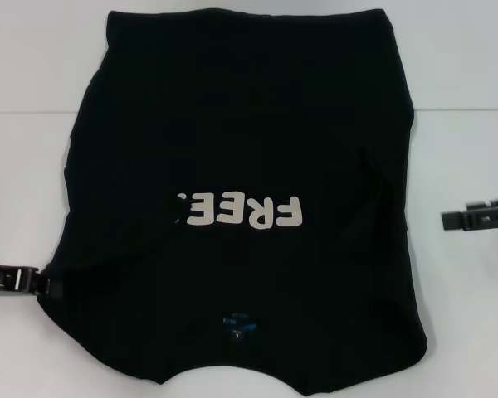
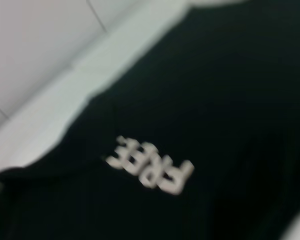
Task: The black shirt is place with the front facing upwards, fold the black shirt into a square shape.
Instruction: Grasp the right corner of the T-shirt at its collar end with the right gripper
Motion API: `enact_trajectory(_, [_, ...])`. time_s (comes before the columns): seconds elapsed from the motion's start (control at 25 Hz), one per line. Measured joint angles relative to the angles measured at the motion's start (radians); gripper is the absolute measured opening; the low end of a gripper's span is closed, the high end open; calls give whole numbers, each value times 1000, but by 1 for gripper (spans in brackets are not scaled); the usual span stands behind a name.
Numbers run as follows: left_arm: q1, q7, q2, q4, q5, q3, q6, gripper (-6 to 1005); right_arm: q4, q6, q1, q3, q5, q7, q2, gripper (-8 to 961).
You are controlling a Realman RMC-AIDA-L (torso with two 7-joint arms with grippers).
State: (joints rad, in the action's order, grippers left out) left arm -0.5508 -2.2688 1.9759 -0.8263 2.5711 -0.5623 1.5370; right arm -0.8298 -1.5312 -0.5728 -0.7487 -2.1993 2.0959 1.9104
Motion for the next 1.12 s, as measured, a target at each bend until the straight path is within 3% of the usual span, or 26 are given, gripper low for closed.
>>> enact_trajectory(0.08, [1,6,-5,0,-8,23,7,27,-6,-55,-70,3,-133,176,-25,827])
enact_trajectory(0.16, [1,12,-12,3,-12,35,14,27,-7,-104,-129,10,-247,287,-30,827])
enact_trajectory(0.36, [-2,15,-17,19,-14,36,22,27,-10,-163,-249,1,-420,410,2,825])
enact_trajectory(0.52, [-4,16,-18,25,-14,35,25,27,1,-168,-300,-32,-481,448,27,825])
enact_trajectory(0.92, [-9,16,-19,43,-14,36,27,27,40,-101,-329,-175,-520,495,91,824])
enact_trajectory(1.12, [-11,17,-20,51,-14,36,26,27,57,-81,-340,-186,-523,498,107,823])
